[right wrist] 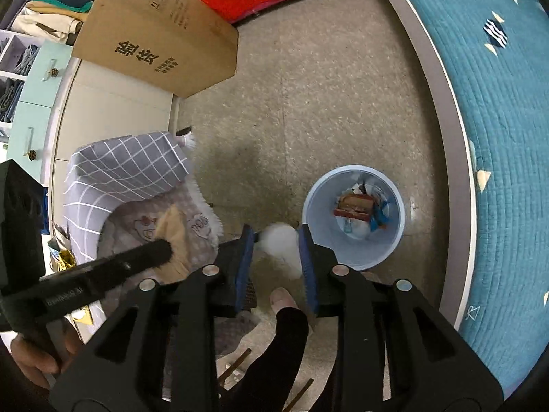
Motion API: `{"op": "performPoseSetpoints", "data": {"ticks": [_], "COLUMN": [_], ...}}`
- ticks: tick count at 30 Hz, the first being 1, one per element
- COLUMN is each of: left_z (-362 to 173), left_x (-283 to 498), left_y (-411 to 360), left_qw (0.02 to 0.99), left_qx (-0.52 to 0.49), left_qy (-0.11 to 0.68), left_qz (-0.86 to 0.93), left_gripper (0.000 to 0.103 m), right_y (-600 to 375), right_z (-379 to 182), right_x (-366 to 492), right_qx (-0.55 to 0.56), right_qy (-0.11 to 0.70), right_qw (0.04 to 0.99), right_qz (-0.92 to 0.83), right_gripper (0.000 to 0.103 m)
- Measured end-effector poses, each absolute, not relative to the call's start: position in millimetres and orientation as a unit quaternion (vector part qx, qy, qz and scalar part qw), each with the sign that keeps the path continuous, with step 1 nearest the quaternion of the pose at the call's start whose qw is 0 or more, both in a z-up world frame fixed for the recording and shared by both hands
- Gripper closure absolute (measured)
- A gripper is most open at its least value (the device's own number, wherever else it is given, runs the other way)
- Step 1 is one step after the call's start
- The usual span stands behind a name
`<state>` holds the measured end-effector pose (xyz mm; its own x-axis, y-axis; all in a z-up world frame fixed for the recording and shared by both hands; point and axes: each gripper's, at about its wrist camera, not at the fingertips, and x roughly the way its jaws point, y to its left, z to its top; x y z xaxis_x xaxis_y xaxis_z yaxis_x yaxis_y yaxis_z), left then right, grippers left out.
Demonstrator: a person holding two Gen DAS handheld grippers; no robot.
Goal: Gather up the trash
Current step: 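Carry both items over the blue bucket and open both tools to drop them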
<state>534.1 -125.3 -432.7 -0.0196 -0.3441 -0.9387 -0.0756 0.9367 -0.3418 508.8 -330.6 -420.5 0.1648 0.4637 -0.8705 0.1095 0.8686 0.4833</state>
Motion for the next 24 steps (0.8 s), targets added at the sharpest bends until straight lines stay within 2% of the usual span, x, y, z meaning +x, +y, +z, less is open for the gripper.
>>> {"op": "performPoseSetpoints", "data": {"ticks": [2, 18, 24], "left_z": [-441, -498, -502], "left_x": [532, 520, 524], "left_y": [-131, -177, -196], "left_qw": [0.676, 0.625, 0.619], "left_qx": [-0.146, -0.103, -0.09], "left_qy": [0.716, 0.768, 0.772], "left_qz": [-0.096, -0.099, -0.112], "left_gripper": [0.099, 0.099, 0.098], "right_y": [-336, -374, -388], "right_z": [-423, -446, -445], "right_x": [506, 473, 468], "right_qx": [0.223, 0.238, 0.246], "right_qy": [0.638, 0.662, 0.658], "right_qw": [0.728, 0.706, 0.709], "right_qz": [0.116, 0.082, 0.068], "right_gripper": [0.054, 0.049, 0.047]}}
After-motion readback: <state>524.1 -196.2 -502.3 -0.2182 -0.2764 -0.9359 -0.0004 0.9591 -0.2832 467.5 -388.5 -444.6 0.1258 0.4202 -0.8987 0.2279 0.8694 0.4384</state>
